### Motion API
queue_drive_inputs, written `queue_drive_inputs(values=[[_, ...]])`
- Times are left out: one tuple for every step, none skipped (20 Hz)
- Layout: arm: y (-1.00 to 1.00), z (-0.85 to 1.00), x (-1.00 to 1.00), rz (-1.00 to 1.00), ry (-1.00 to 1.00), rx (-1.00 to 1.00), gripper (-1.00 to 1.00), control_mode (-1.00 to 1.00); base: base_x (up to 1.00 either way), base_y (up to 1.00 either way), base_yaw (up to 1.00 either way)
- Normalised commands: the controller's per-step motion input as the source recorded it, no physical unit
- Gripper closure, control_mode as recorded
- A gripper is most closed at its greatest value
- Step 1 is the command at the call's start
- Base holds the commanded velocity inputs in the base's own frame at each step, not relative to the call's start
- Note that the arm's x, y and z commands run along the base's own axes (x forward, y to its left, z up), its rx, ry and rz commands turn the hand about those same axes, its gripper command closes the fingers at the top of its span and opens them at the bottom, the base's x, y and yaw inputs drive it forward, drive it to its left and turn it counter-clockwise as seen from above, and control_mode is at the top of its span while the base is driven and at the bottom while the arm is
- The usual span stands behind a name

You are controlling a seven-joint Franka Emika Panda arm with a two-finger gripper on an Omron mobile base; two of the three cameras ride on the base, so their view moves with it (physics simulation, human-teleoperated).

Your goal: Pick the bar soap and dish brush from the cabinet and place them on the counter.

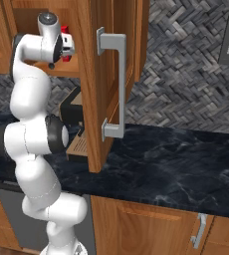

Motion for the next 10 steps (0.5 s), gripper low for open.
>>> queue_drive_inputs(values=[[0.02,-0.28,0.02,0.0,0.0,-0.01,-1.0,-1.0,0.0,0.0,0.0],[0.06,-0.27,0.01,0.0,0.0,-0.01,-1.0,-1.0,0.0,0.0,0.0],[0.09,-0.28,0.01,0.0,0.0,-0.02,-1.0,-1.0,0.0,0.0,0.0],[0.11,-0.26,0.02,0.0,0.0,-0.02,-1.0,-1.0,0.0,0.0,0.0],[0.13,-0.23,0.04,0.0,0.0,-0.01,-1.0,-1.0,0.0,0.0,0.0],[0.14,-0.2,0.05,0.0,0.0,-0.02,-1.0,-1.0,0.0,0.0,0.0],[0.14,-0.17,0.09,0.0,0.0,-0.01,-1.0,-1.0,0.0,0.0,0.0],[0.13,-0.16,0.11,0.0,0.0,-0.02,-1.0,-1.0,0.0,0.0,0.0],[0.16,-0.16,0.12,0.0,0.0,-0.01,-1.0,-1.0,0.0,0.0,0.0],[0.16,-0.13,0.15,0.0,0.0,-0.01,-1.0,-1.0,0.0,0.0,0.0]])
